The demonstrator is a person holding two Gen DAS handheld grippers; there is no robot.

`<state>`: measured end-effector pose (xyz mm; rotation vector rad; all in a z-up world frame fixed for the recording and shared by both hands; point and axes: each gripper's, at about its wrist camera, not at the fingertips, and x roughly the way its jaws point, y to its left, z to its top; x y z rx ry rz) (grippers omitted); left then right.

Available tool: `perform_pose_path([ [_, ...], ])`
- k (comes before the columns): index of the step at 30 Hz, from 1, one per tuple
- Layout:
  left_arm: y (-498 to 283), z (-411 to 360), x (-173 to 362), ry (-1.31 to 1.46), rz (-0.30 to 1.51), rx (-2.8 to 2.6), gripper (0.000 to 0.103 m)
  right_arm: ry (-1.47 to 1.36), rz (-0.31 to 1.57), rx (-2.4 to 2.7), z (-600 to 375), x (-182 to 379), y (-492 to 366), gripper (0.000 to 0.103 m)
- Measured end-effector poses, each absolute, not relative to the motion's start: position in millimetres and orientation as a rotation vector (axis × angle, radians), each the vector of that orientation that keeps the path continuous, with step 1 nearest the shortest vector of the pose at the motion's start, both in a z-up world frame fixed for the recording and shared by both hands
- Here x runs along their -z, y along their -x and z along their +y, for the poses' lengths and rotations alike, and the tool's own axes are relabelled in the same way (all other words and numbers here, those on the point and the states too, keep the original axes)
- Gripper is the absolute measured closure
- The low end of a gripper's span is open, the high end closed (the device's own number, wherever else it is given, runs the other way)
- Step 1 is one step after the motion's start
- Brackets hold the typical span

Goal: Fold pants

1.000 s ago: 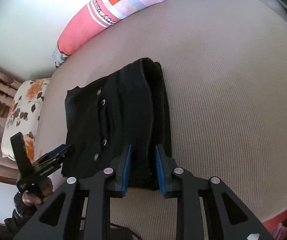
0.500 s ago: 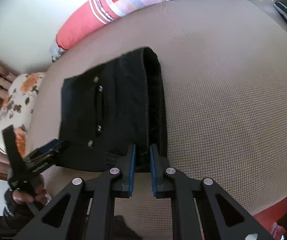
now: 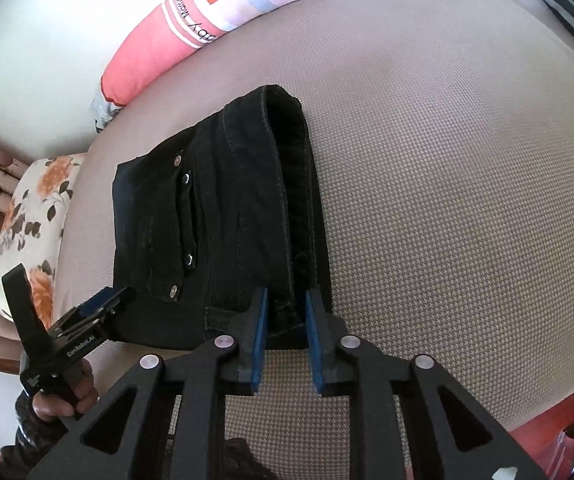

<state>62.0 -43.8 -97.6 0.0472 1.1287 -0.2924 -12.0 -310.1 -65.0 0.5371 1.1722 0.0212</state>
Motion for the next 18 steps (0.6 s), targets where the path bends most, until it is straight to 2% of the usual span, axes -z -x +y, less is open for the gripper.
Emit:
perform_pose_path([
  [7, -61.7, -44.0, 97.8, -0.057, 1.121, 0.287, 0.024, -0.505, 1.188, -0.002, -310.8, 62.4, 8.2, 0.073],
  [9, -61.7, -44.0, 97.5, -0.058, 1.121, 0.286, 0.023, -0.494, 1.199, 0.016, -312.5, 61.6, 6.8, 0.064],
  [18, -62.7, -42.2, 97.9, -0.055, 1.124, 0.284, 0.020, -0.456, 1.197, 0.022, -313.0, 58.0, -8.1, 0.052],
])
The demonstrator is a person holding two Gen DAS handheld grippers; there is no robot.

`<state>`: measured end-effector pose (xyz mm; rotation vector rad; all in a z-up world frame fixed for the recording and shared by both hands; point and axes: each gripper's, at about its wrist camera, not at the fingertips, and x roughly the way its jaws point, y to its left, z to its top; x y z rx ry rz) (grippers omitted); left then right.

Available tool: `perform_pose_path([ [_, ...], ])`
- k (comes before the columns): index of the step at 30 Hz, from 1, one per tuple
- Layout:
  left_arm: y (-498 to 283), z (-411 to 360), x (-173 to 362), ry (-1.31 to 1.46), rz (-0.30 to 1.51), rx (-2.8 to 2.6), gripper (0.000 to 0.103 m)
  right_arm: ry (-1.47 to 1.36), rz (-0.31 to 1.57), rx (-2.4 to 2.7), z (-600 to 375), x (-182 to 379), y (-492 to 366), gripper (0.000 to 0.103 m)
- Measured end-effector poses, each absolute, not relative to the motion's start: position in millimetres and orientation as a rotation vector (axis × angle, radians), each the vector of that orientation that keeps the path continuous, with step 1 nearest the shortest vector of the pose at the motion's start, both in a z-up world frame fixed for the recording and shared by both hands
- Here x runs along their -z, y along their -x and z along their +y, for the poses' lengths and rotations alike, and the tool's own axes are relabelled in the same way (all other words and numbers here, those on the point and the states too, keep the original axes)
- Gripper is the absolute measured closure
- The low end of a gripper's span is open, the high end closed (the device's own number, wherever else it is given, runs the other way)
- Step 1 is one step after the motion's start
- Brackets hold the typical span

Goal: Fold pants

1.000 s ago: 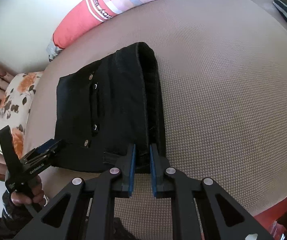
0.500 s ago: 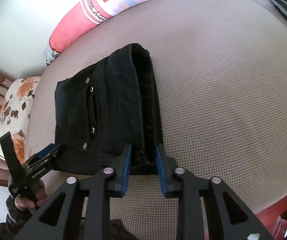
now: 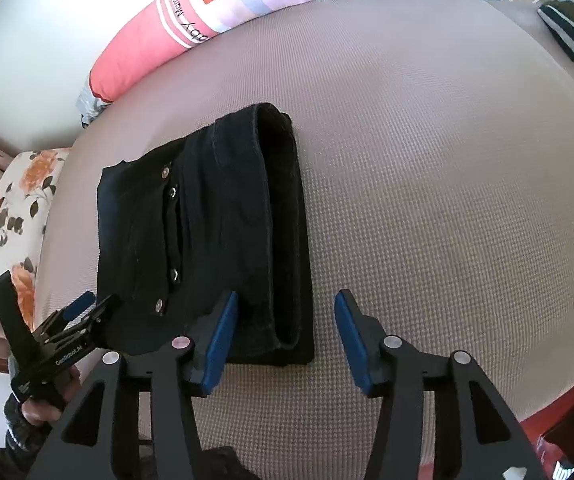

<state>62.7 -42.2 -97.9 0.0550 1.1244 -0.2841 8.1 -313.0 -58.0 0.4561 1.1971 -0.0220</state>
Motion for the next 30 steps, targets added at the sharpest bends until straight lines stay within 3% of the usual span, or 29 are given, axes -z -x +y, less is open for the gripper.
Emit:
perform_pose_path([
  [15, -67.0, -39.9, 85.8, -0.083, 1.135, 0.304, 0.020, -0.417, 1.224, -0.026, -309.3, 73.8, -38.9, 0.044],
  [30, -112.2, -7.6, 89.1, 0.226, 1.243, 0.412, 0.020, -0.583, 1.218, -0.247, -337.8, 97.0, -44.0, 0.040],
])
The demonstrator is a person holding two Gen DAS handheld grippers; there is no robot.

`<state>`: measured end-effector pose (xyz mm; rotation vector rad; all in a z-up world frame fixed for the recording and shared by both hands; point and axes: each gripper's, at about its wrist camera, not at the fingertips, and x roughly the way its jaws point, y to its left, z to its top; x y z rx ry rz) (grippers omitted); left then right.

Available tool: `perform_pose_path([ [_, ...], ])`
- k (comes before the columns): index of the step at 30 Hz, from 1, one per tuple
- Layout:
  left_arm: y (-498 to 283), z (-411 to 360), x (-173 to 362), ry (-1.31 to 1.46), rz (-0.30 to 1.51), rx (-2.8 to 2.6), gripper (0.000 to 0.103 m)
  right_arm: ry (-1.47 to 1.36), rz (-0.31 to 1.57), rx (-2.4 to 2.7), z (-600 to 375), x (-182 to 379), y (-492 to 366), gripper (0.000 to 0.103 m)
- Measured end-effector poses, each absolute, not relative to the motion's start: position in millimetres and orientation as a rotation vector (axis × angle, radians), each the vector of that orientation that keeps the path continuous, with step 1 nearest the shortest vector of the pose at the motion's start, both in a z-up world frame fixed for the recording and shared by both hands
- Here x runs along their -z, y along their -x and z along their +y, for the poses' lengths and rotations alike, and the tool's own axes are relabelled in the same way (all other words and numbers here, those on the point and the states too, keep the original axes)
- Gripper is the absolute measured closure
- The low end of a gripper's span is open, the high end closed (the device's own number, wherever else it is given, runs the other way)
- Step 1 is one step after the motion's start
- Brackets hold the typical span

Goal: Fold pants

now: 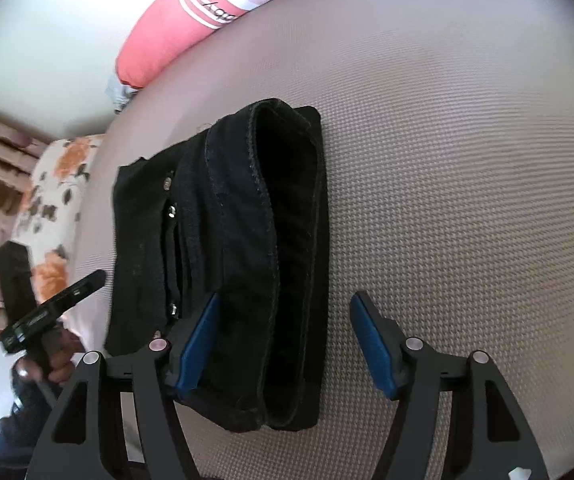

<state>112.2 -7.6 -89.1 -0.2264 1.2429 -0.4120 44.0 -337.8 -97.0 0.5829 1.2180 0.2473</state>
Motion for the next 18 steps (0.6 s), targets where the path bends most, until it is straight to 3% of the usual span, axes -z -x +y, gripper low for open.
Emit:
perform_pose_path([
  [7, -125.8, -7.1, 97.1, 0.349, 1.288, 0.490, 0.020, -0.723, 1.202, -0.379, -359.3, 107.5, -49.2, 0.039],
  [11, -130.5, -9.5, 98.9, 0.392, 1.305, 0.548, 0.021, -0.771, 1.191, -0.421, -364.6, 114.7, -51.8, 0.051],
  [18, -136.3, -21.7, 103.0, 0.434, 1.337, 0.656, 0.024, -0.799, 1.184, -0.479, -366.6, 119.7, -56.4, 0.053],
])
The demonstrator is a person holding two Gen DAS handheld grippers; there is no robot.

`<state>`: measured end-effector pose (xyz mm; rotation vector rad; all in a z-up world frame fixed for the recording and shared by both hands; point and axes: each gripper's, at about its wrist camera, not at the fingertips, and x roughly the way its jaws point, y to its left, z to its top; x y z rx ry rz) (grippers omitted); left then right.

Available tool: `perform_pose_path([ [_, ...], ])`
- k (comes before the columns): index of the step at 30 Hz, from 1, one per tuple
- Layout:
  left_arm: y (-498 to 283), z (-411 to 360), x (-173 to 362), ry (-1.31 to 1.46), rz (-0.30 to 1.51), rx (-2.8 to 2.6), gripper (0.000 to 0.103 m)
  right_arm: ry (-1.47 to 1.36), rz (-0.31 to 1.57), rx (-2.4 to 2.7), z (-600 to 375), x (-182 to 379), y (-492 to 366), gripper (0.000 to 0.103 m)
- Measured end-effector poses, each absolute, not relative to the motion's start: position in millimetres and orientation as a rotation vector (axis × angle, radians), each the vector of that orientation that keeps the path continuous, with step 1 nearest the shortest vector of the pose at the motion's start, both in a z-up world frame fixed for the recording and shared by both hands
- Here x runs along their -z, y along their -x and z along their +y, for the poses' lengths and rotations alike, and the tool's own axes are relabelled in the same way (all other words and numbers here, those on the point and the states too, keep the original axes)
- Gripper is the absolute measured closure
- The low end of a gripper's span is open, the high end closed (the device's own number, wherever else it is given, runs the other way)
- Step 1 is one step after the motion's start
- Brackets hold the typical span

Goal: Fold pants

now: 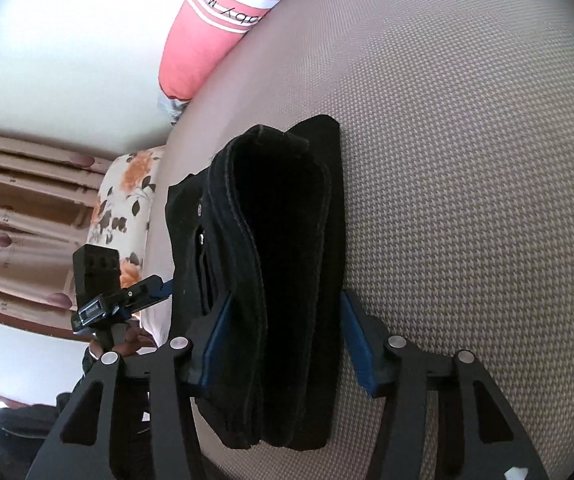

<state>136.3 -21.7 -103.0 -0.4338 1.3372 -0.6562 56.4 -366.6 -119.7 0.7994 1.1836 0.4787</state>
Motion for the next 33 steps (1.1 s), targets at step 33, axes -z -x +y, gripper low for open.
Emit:
perform_pose_path([
  [33, -105.9, -43.0, 92.6, 0.142, 1.219, 0.479, 0.063, -0.724, 1.168, -0.333, -311.4, 108.6, -76.4, 0.063],
])
